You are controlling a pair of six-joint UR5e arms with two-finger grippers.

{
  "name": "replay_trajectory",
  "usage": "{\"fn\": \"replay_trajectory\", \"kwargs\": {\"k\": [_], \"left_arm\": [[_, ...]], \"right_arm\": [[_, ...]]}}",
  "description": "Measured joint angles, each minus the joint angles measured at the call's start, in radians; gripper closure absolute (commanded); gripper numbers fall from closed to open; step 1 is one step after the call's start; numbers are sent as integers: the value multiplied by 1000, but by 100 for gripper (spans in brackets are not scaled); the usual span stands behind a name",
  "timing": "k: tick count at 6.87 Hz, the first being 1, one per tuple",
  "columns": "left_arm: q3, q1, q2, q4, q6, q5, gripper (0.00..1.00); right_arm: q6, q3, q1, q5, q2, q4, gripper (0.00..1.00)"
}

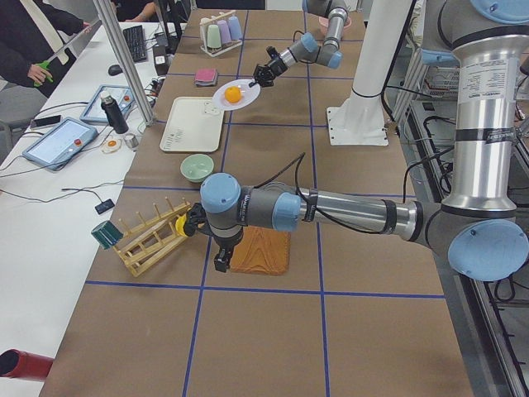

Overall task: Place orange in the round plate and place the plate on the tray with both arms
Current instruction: 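Slide the plate with the right gripper onto the cream bear tray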

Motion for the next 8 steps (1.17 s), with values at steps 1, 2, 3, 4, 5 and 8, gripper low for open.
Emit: {"fn": "replay_trajectory", "kwargs": {"k": [1, 2, 3, 4, 5, 8], "left_arm": [[-1, -3, 3, 0, -1, 1, 1], [-1, -5, 3, 0, -2, 1, 1], [-2, -7, 4, 0, -2, 1, 1], [-2, -12, 4, 0, -3, 1, 1], [-3, -18, 4, 0, -3, 1, 1], [-5, -26, 5, 0, -3, 1, 1]], "right_arm": [[5, -51, 56, 12, 37, -3, 100], [29, -172, 104, 26, 113, -6, 100], [63, -335, 143, 44, 219, -8, 100], [88, -483, 169, 65, 312, -8, 100], [107, -599, 181, 80, 378, -8, 100], [116, -800, 160, 94, 501, -9, 0]]}}
